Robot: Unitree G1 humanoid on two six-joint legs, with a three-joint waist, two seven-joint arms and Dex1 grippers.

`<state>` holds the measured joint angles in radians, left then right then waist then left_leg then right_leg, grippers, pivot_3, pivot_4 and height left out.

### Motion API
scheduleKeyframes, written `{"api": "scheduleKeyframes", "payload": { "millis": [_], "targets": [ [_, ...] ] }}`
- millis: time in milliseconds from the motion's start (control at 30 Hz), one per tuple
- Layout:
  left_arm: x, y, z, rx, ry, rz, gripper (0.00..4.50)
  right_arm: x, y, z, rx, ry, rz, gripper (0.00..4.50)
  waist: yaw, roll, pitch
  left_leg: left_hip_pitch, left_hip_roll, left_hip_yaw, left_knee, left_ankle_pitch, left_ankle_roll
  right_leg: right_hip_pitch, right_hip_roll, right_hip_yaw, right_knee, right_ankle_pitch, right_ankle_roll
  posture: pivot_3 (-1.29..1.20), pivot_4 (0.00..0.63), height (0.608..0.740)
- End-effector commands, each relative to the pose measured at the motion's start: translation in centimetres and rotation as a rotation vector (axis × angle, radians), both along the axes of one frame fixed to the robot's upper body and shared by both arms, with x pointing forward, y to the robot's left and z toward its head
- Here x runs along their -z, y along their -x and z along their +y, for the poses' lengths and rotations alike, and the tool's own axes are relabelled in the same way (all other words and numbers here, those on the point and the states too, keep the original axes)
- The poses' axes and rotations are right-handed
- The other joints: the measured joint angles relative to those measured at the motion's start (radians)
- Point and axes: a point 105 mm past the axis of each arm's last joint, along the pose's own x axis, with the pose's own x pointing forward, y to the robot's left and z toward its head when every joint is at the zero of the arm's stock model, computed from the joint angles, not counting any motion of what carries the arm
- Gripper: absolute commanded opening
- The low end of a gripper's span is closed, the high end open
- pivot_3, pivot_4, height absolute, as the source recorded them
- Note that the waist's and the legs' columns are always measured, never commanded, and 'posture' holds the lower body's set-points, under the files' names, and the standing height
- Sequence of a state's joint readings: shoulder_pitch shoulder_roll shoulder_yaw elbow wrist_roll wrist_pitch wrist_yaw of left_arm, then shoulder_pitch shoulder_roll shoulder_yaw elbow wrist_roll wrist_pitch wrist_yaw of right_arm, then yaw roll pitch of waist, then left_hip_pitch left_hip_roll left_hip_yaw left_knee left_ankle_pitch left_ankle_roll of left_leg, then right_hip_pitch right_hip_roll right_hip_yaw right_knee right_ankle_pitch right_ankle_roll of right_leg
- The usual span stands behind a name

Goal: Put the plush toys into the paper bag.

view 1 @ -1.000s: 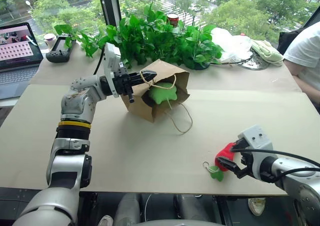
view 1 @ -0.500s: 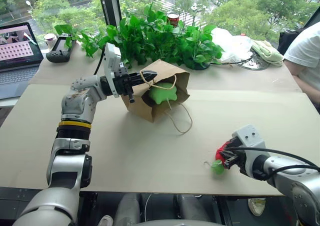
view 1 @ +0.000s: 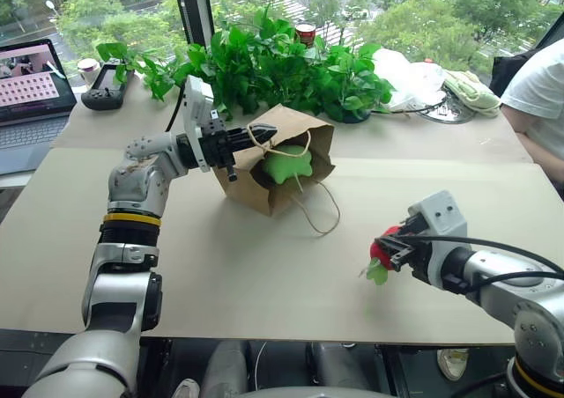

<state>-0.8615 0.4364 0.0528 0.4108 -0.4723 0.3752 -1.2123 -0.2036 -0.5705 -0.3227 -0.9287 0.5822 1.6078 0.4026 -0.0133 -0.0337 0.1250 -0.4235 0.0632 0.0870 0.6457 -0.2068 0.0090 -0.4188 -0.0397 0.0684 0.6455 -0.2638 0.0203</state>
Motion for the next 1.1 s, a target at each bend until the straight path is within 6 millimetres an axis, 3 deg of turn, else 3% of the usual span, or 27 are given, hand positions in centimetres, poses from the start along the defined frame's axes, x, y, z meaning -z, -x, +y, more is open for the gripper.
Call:
{"api": "scheduleKeyframes", "payload": {
  "millis": [33, 200, 333, 533, 700, 867, 1100],
  "targets": [
    [-1.2, 0.1, -0.1, 0.009, 0.006, -0.045, 0.0, -1.0, -0.1, 0.2, -0.01, -0.008, -0.044, 0.66, 0.002, 0.0, 0.0, 0.0, 0.0, 0.0, 0.0, 0.0, 0.0, 0.0, 0.0, 0.0, 0.0, 0.0, 0.0, 0.0, 0.15, 0.74],
    [-1.2, 0.1, -0.1, 0.007, 0.006, -0.044, 0.0, -3.2, -1.9, 1.9, -0.038, -0.074, -0.131, 0.66, -0.004, 0.0, 0.0, -0.001, -0.001, 0.0, 0.0, 0.0, 0.0, 0.0, 0.0, 0.0, 0.0, 0.0, 0.0, 0.0, 0.15, 0.74],
    [-1.1, 0.1, -0.2, 0.01, 0.005, -0.044, 0.0, -5.3, -4.1, 5.3, -0.079, -0.175, -0.201, 0.66, -0.012, 0.001, 0.0, 0.001, -0.001, -0.001, 0.0, 0.001, 0.0, -0.001, 0.003, 0.001, 0.002, 0.0, 0.0, 0.0, 0.15, 0.74],
    [-1.1, 0.2, -0.5, 0.018, 0.005, -0.046, 0.0, -6.4, -7.1, 10.1, -0.132, -0.245, -0.219, 0.66, -0.008, 0.001, 0.0, -0.001, -0.003, -0.003, -0.002, 0.003, -0.001, -0.002, 0.004, 0.001, 0.002, 0.001, -0.001, 0.0, 0.15, 0.74],
    [-1.1, 0.2, -0.7, 0.025, 0.006, -0.043, 0.0, -6.7, -10.2, 12.7, -0.136, -0.291, -0.244, 0.66, -0.004, 0.001, 0.0, -0.002, -0.004, -0.003, -0.001, 0.003, -0.001, -0.002, 0.002, 0.001, 0.002, 0.001, -0.001, 0.0, 0.15, 0.74],
    [-1.1, 0.3, -0.7, 0.027, 0.005, -0.044, 0.0, -7.0, -11.3, 12.9, -0.14, -0.254, -0.278, 0.66, -0.004, 0.001, 0.0, -0.002, -0.004, -0.003, -0.002, 0.003, -0.002, -0.002, 0.002, 0.0, 0.002, 0.001, -0.001, 0.0, 0.15, 0.74],
    [-0.8, 0.4, -0.5, 0.022, 0.001, -0.042, 0.0, -5.2, -9.1, 10.1, -0.153, -0.145, -0.236, 0.66, -0.003, 0.001, 0.0, -0.004, -0.004, -0.003, -0.002, 0.003, -0.001, -0.002, 0.001, -0.001, 0.003, 0.001, -0.001, 0.0, 0.15, 0.74]
  ]
}}
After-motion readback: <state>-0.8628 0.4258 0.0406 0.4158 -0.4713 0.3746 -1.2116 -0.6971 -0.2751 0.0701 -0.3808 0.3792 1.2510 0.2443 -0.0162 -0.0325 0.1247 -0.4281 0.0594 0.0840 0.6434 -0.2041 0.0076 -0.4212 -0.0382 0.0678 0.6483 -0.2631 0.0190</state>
